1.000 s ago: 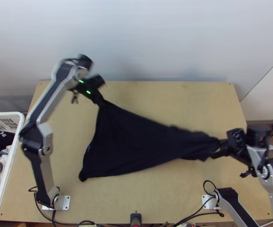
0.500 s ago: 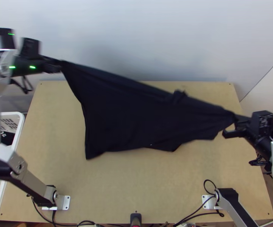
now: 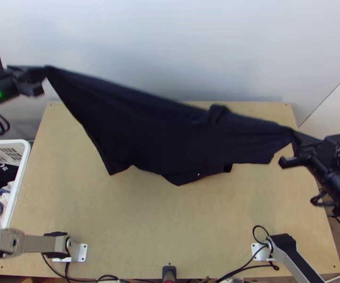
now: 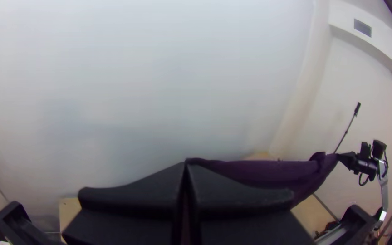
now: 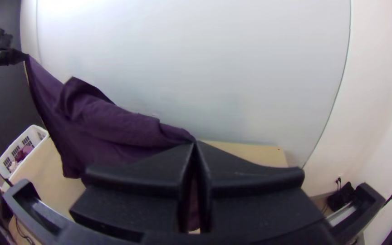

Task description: Fold the t-shirt

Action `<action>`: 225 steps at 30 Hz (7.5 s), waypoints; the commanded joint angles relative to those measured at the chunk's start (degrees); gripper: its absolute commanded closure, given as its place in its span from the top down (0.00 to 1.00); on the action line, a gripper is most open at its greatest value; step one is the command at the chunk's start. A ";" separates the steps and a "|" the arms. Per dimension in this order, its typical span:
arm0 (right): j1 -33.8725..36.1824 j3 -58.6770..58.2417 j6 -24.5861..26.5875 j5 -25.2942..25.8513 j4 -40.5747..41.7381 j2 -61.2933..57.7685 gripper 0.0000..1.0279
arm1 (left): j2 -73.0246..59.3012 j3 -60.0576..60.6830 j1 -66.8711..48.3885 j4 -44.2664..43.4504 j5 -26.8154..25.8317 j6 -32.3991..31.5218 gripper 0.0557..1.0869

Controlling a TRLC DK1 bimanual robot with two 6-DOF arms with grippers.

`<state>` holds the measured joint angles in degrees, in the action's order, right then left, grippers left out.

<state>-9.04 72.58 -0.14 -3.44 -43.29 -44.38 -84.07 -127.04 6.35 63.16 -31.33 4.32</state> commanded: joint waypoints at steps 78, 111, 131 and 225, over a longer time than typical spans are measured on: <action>-32.18 -15.53 14.38 -8.33 -15.16 -41.05 0.25 | 14.73 58.05 -8.55 -9.01 13.67 16.07 0.04; -30.60 -19.31 11.04 -4.56 -13.84 -38.15 0.36 | 17.45 61.13 -4.33 -7.70 13.67 21.08 0.04; -28.49 -10.09 10.51 -4.47 -17.53 -25.05 0.03 | 20.53 61.21 -1.43 -7.70 12.96 20.73 0.04; -0.37 32.37 14.47 3.18 11.56 -79.63 0.03 | -32.73 32.74 1.74 -41.45 27.46 26.53 0.04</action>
<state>-7.51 100.71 13.41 -0.40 -28.05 -117.19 -106.69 -84.38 8.58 18.55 -4.29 28.64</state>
